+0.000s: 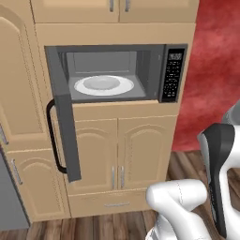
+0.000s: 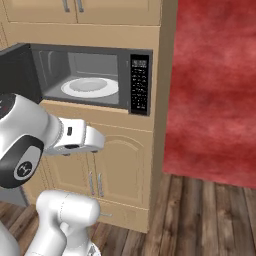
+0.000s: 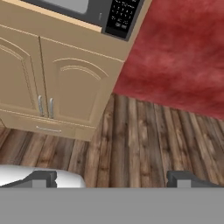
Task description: Pick the marshmallow from the counter and place it in the microwave. Then turn on the microwave.
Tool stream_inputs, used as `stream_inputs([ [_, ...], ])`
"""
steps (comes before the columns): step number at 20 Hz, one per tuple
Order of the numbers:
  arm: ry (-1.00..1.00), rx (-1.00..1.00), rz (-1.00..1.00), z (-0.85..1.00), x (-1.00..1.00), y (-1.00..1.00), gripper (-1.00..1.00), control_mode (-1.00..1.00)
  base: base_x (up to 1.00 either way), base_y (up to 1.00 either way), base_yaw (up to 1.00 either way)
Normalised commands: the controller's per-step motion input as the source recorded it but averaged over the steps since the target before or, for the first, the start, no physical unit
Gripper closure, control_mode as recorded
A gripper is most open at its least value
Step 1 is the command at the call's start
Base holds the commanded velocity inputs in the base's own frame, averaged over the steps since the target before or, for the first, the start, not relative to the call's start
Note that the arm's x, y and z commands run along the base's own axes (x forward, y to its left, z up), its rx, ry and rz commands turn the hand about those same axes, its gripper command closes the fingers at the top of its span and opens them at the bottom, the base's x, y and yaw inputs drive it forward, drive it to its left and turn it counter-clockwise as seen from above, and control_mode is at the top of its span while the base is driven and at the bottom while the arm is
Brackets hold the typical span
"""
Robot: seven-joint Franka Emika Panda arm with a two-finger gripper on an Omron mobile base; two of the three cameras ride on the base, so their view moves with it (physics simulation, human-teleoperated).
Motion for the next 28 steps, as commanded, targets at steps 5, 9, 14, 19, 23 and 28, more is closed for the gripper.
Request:
stream_inputs([
  [5,0.00,0.00,0.00,0.00,0.00,0.00,-1.00,1.00,-0.11,0.37,0.00],
  [9,0.00,0.00,0.00,0.00,0.00,0.00,-1.00,1.00,0.00,0.55,-0.03],
  [14,0.00,0.00,0.00,0.00,0.00,0.00,-1.00,1.00,0.00,0.62,-0.06],
  [19,0.00,0.00,0.00,0.00,0.00,0.00,-1.00,1.00,0.00,0.66,-0.08],
  [23,0.00,0.00,0.00,0.00,0.00,0.00,-1.00,1.00,-0.08,0.63,-0.10],
  [28,0.00,0.00,0.00,0.00,0.00,0.00,-1.00,1.00,-0.22,0.56,-0.12],
])
